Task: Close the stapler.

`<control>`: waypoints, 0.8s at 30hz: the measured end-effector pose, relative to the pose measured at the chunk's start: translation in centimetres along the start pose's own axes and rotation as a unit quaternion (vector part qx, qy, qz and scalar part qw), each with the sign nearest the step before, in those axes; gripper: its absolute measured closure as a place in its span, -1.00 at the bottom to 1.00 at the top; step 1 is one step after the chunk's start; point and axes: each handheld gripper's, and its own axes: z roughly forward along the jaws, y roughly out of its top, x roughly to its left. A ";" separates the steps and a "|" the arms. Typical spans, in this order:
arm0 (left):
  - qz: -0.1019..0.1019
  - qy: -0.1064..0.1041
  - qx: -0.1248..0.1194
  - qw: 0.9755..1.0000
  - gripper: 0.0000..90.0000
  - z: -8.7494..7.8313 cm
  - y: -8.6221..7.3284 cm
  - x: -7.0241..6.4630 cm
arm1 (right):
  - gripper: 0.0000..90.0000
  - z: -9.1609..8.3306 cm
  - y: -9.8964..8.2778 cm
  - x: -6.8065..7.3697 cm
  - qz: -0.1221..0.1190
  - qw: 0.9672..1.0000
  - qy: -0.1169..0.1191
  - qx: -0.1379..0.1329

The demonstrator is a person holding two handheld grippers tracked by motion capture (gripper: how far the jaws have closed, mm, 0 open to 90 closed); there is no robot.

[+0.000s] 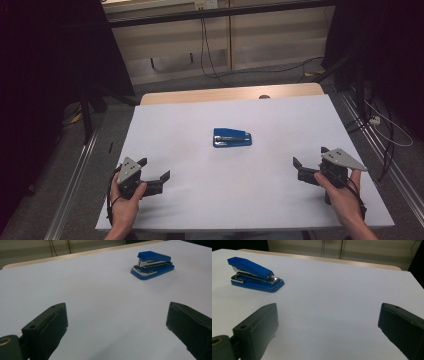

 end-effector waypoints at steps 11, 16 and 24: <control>-0.025 0.008 -0.006 1.000 -0.91 -1.7 -1.3 0.4 | -0.94 -1.3 -1.0 0.0 0.014 1.000 -0.012 -0.014; -0.026 0.011 -0.020 0.999 -0.91 -2.0 -1.1 0.6 | -0.94 -1.6 -1.3 0.0 -0.007 1.000 -0.020 -0.022; -0.011 0.018 -0.016 1.000 -0.91 -1.8 -1.0 0.5 | -0.96 -1.5 -1.2 -0.2 0.009 0.999 -0.019 -0.030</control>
